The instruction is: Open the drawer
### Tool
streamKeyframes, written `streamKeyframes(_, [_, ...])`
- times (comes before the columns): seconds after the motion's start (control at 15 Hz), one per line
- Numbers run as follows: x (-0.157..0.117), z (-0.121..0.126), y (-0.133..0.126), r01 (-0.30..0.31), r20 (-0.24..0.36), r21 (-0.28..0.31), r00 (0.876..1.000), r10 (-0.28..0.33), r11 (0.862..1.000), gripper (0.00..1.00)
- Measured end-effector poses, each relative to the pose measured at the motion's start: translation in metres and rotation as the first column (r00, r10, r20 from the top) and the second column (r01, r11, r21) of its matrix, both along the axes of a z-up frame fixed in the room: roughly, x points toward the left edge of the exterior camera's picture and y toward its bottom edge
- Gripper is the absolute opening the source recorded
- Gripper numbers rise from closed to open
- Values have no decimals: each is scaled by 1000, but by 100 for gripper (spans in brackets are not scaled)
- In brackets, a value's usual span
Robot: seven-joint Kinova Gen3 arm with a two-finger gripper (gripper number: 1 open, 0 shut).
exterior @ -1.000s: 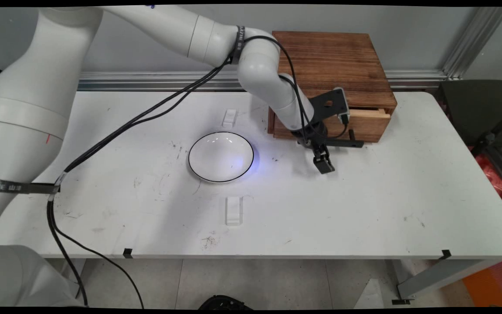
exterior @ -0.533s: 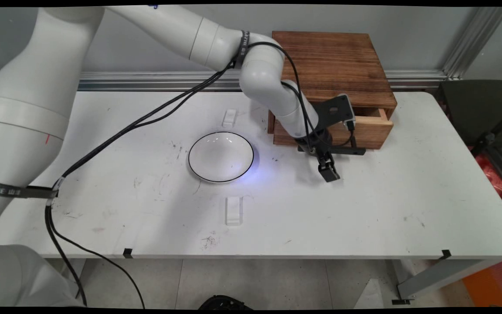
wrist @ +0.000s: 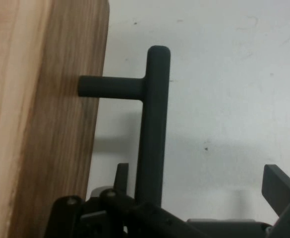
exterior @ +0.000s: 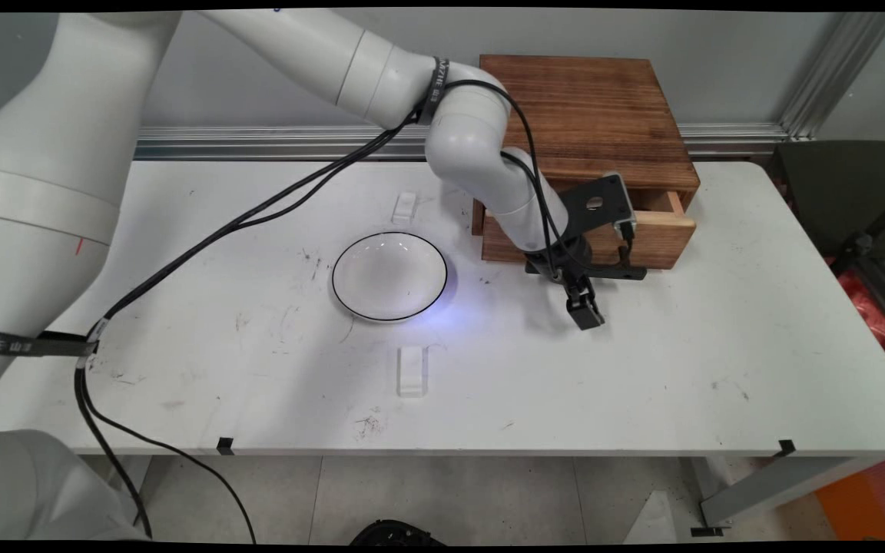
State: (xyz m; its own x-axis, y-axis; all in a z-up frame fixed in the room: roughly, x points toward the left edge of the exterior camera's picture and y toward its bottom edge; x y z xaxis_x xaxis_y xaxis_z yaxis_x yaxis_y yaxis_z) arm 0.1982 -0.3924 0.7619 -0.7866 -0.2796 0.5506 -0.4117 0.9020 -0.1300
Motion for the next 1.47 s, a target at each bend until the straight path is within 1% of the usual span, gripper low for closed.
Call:
streamKeyframes(0.73, [-10,8,20,-17,21,-12,1000,17,1000,100])
streamKeyframes(1.47, [-17,16,49,-32,44,-18,998,33,999,100])
